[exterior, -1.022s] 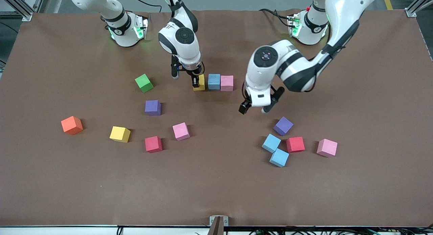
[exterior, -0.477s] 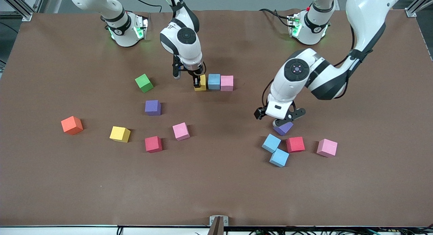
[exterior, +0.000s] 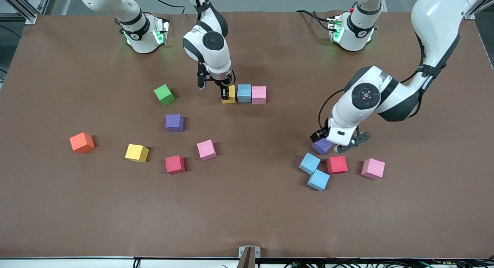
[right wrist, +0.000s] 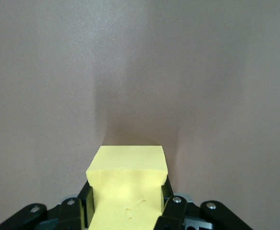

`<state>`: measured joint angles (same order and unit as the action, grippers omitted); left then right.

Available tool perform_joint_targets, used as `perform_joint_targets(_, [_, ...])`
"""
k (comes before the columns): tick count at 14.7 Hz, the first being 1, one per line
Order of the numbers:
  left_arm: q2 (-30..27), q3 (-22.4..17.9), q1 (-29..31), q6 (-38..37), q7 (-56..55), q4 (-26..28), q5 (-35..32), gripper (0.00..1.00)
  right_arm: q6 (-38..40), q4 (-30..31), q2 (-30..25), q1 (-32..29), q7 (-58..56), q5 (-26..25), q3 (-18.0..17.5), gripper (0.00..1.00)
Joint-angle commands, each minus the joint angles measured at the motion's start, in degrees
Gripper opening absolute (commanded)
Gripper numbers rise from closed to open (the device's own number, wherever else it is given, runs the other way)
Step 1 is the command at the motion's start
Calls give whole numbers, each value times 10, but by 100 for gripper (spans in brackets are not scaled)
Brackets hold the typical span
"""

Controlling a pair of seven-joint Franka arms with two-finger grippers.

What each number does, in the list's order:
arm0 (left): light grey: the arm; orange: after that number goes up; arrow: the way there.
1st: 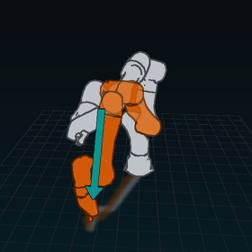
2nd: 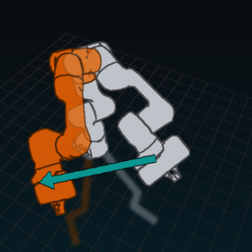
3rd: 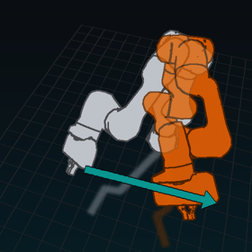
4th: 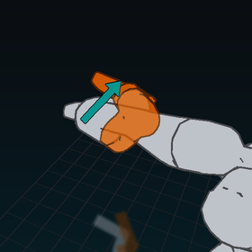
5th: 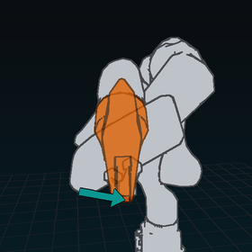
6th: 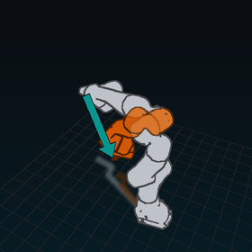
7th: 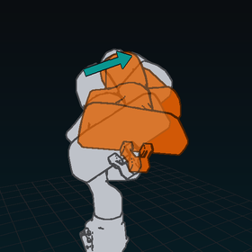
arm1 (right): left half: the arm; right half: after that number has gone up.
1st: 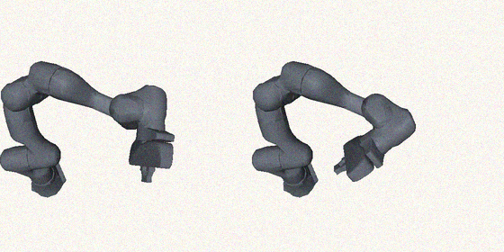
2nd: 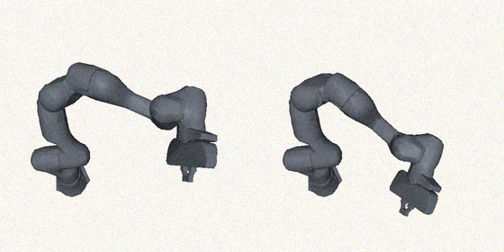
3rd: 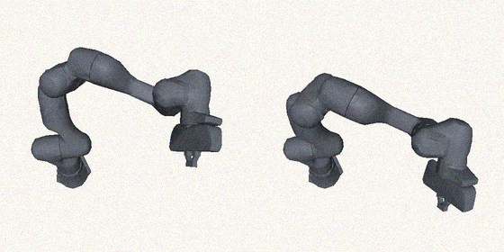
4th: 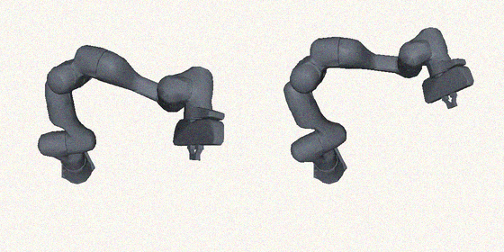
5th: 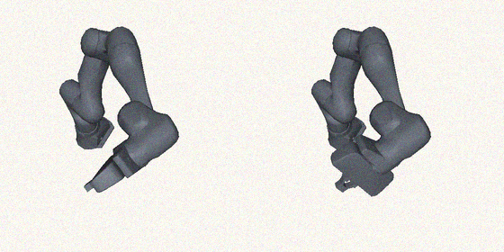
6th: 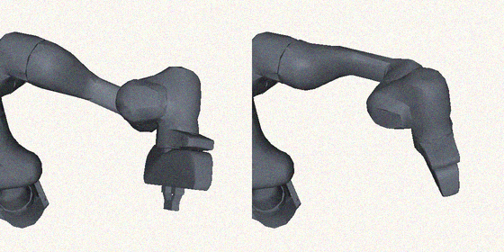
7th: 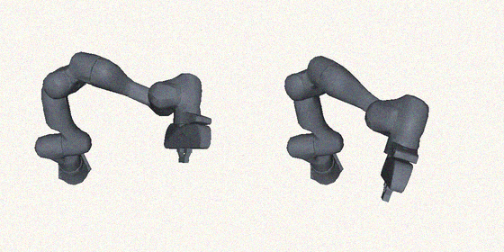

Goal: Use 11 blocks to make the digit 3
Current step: 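Move the left gripper to the purple cube while the right gripper lifts, then lower the left gripper and grasp the purple cube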

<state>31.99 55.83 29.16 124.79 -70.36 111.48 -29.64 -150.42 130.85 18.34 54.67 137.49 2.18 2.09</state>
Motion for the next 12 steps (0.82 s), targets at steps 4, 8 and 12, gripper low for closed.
perform_joint_targets(4, [23,-12,-7,4,-157,-4,-14,100,-5,-16,24,15,15,0,3,2])
perform_joint_targets(8, [40,-15,-5,4,-221,5,-55,100,-4,-17,24,16,15,-1,4,2])
perform_joint_targets(12, [61,-15,-5,12,-239,6,-95,100,0,-17,24,18,15,-1,3,2])
